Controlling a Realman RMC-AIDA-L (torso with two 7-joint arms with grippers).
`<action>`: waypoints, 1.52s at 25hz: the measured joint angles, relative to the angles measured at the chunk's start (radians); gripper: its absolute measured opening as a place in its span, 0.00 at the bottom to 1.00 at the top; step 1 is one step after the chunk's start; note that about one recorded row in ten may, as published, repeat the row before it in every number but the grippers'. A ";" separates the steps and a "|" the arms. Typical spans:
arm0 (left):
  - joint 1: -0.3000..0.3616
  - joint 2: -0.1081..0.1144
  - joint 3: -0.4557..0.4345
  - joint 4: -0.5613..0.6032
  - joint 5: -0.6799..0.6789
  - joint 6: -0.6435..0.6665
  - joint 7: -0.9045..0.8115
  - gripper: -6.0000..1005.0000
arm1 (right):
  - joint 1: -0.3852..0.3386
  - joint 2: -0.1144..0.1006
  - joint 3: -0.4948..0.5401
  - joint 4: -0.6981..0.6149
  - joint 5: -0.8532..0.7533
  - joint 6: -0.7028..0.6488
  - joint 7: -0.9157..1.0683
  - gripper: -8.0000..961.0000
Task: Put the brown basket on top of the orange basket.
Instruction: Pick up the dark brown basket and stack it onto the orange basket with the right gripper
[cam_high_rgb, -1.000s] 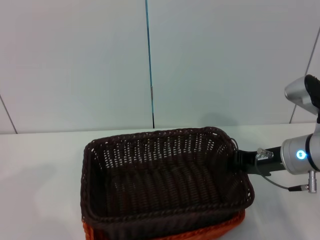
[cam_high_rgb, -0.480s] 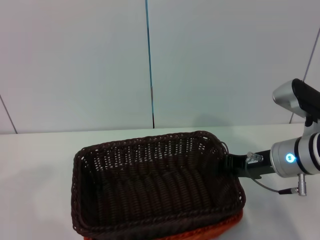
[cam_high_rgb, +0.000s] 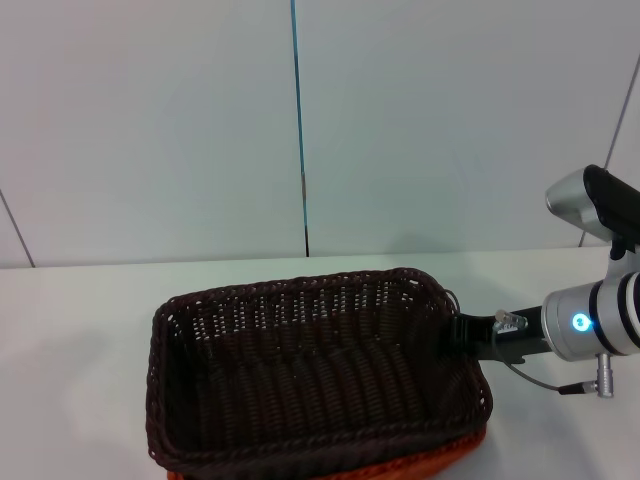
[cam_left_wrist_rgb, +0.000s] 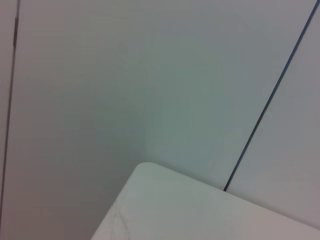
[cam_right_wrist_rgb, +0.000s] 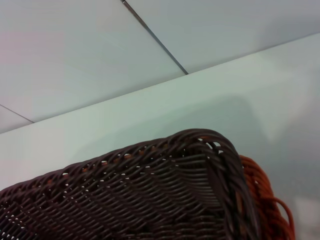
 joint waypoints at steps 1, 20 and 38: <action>0.000 0.000 0.000 0.000 0.000 0.000 0.000 0.89 | 0.000 0.000 0.000 0.000 0.000 0.000 0.000 0.18; 0.002 0.000 0.000 -0.006 0.000 0.000 0.001 0.88 | -0.001 -0.001 -0.001 -0.016 -0.008 0.012 -0.002 0.18; 0.003 0.002 -0.001 -0.006 0.000 0.000 0.010 0.88 | 0.007 -0.001 -0.001 -0.039 -0.008 0.011 -0.008 0.18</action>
